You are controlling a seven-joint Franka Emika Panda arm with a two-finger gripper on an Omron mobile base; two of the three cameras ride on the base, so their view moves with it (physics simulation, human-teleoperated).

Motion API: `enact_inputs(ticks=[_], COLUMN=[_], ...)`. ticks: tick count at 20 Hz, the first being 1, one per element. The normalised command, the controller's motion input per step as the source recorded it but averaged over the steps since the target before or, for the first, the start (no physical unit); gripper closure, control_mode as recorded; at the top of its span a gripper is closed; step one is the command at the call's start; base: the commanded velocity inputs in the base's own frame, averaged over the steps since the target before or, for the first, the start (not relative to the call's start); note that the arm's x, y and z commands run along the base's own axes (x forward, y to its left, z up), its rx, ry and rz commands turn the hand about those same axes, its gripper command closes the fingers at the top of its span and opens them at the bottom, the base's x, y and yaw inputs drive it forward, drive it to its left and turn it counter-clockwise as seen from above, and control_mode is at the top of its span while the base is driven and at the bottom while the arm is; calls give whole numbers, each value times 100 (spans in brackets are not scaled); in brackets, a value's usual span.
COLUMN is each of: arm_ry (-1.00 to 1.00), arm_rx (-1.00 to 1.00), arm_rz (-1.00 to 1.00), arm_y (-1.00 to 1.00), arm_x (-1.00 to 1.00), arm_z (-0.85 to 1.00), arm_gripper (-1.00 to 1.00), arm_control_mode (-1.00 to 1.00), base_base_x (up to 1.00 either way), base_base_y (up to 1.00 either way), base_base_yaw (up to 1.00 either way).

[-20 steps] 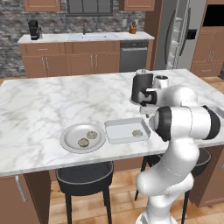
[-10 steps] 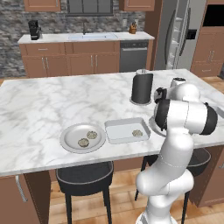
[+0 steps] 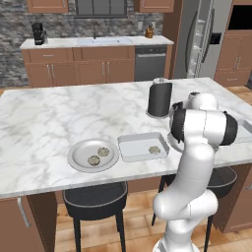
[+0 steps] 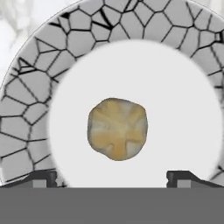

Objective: Place two dumplings into each of the tupperware containers and then place the containers in the fridge.

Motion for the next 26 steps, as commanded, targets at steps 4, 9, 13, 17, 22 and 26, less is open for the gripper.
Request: enact_inputs(ticks=[4,9,13,17,22,26], arm_ry=[0,0,0,0,0,1], arm_rx=[0,0,0,0,0,0], arm_rz=[0,0,0,0,0,0], arm_y=[0,-1,-6,-9,-5,0], arm_x=[15,6,5,13,1,-5], arm_z=[-46,-28,-7,-3,-17,-3], arm_gripper=[-100,-100,-100,-100,100,100], arm_control_mode=[-100,-100,-100,-100,-100,-100], base_base_x=[0,0,0,0,0,0], base_base_y=[0,0,0,0,0,0], base_base_yaw=[0,0,0,0,0,0])
